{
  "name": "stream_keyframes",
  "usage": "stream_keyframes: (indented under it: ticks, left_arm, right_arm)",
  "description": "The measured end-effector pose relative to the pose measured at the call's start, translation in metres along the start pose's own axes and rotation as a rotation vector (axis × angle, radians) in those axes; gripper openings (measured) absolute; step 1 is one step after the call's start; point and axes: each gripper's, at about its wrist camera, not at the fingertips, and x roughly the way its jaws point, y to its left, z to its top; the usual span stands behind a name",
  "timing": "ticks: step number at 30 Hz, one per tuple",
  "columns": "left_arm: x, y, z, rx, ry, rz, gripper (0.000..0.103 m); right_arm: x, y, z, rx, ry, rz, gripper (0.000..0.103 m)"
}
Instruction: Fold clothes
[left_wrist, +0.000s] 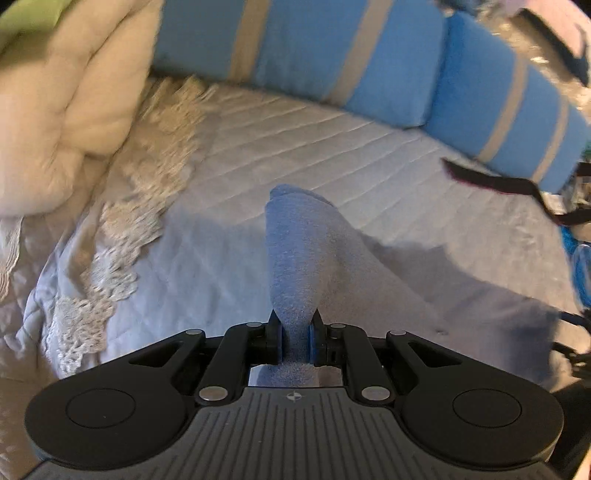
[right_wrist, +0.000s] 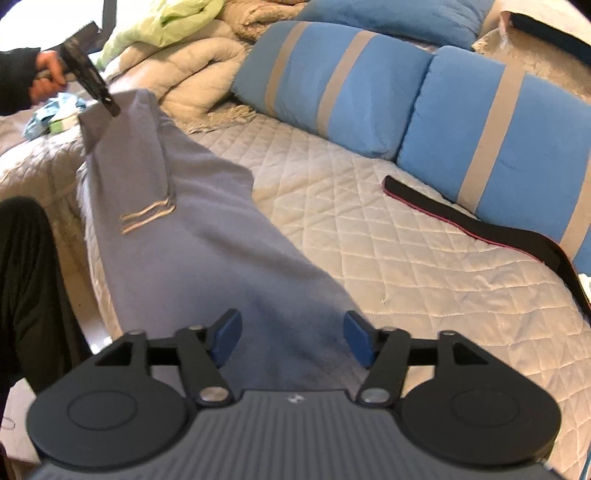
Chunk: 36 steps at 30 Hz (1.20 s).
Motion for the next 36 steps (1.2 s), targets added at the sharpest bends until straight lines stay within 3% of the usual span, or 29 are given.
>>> stream_keyframes:
  ticks: [8,17,24,36]
  left_arm:
    - [-0.035,-0.114,-0.017,0.013,-0.03,-0.181,0.011]
    - [-0.013,-0.23,-0.034,0.102,0.015,-0.341,0.012]
    - [0.034,-0.284,-0.041,0.134,0.096,-0.403,0.012]
    - [0.123,-0.347,-0.056,0.153,0.206,-0.406,0.016]
  right_arm:
    - [-0.005,0.01,0.011,-0.016,-0.04,-0.033,0.082]
    - [-0.023,0.008,0.007,0.001,-0.089,-0.052,0.083]
    - [-0.036,0.005,0.003,0.011,-0.126,-0.087,0.084]
    - [-0.024,-0.029,-0.001,0.164,-0.029,-0.295,0.087]
